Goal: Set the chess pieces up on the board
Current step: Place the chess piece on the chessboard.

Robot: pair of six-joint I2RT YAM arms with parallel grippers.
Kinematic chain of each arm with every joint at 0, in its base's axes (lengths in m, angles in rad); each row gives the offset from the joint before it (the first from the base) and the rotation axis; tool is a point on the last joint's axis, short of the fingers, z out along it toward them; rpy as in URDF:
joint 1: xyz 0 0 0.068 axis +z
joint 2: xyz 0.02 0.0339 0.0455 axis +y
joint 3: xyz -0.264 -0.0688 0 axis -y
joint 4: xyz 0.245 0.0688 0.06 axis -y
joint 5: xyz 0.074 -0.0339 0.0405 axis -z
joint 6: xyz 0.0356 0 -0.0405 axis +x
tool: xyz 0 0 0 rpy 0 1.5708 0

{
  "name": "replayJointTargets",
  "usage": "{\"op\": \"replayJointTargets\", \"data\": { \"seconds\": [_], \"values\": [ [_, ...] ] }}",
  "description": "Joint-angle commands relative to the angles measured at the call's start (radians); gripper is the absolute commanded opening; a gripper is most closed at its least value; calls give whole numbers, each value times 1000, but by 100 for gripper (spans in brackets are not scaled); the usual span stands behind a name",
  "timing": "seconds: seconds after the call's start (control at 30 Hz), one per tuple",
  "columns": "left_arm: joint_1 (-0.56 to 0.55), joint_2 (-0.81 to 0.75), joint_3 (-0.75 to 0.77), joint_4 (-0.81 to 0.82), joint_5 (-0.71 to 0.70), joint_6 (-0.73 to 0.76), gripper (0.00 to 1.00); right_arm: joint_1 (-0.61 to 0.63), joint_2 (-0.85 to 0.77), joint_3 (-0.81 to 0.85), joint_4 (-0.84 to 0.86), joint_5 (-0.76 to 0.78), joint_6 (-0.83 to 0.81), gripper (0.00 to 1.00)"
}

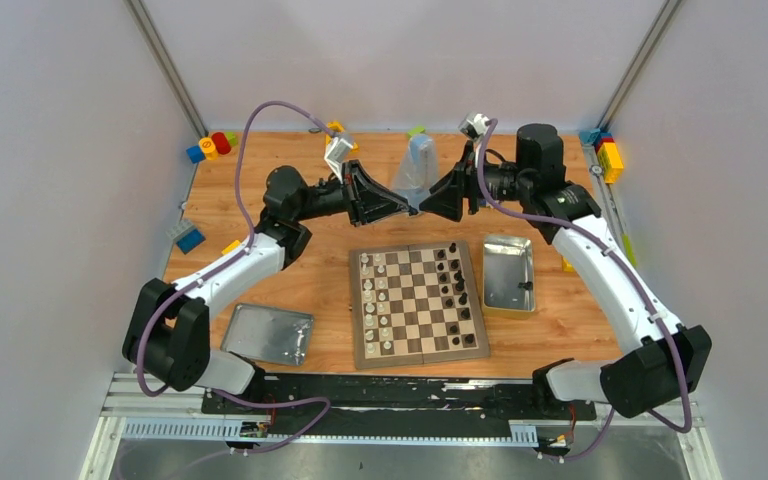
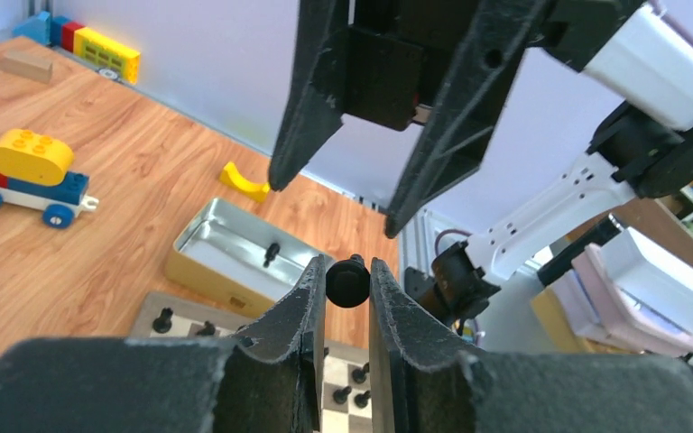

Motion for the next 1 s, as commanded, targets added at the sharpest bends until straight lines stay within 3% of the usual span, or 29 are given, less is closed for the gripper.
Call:
{"op": "replayJointTargets", "data": {
  "seconds": [0.0,0.37,0.6,0.97],
  "values": [
    [1,5,-20,249,-51,-163,0,-20,30,49,96,-104,140,57],
    [1,23,-38,295,-74,-178,0,-27,30,-34,235,-243,252,49],
    [1,20,-40,288,-78,-167,0,-26,31,-61,280,-273,288,37],
    [-17,25,-39,273,-66,-141,0,-26,67,-35,294,-296,312,29]
  ]
}}
